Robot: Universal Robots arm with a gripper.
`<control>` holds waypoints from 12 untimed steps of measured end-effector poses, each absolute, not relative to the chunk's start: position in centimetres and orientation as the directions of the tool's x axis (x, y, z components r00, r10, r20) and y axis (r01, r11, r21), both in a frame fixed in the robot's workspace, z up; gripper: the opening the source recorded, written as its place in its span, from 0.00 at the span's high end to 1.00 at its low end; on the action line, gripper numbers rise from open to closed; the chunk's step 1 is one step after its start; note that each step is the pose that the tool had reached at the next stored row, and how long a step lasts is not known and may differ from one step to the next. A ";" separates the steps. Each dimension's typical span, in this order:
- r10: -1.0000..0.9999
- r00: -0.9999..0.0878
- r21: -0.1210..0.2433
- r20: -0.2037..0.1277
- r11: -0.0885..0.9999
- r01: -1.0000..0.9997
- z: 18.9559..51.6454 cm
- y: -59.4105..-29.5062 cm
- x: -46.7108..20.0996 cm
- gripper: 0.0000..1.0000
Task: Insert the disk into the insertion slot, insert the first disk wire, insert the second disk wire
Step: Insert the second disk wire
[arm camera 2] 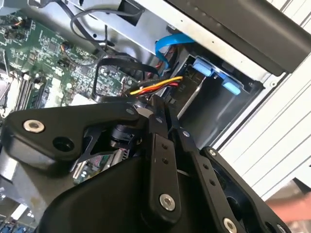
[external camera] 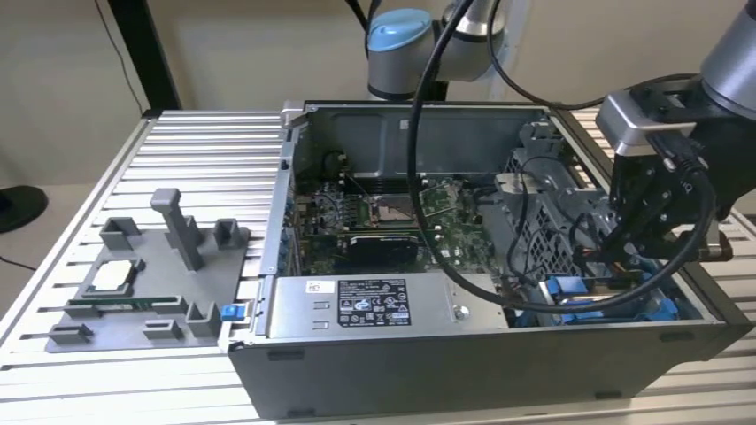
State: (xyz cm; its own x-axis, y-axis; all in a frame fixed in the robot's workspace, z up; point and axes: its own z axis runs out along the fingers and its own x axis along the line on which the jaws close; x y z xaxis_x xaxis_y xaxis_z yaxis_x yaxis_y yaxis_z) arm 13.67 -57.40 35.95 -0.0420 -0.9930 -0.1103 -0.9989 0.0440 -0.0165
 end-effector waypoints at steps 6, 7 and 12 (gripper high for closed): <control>-0.993 -0.040 -0.031 -0.111 0.044 -0.999 35.6 -57.6 13.4 1.00; -0.993 -0.040 -0.033 -0.111 0.044 -0.999 35.5 -57.6 13.4 1.00; -0.993 -0.039 -0.036 -0.111 0.043 -0.998 35.3 -57.9 13.4 1.00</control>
State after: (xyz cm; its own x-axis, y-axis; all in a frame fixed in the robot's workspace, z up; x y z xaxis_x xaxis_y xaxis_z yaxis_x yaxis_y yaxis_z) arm 13.42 -57.89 35.33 -0.0391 -0.9931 -0.1109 -0.9984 0.0434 -0.0364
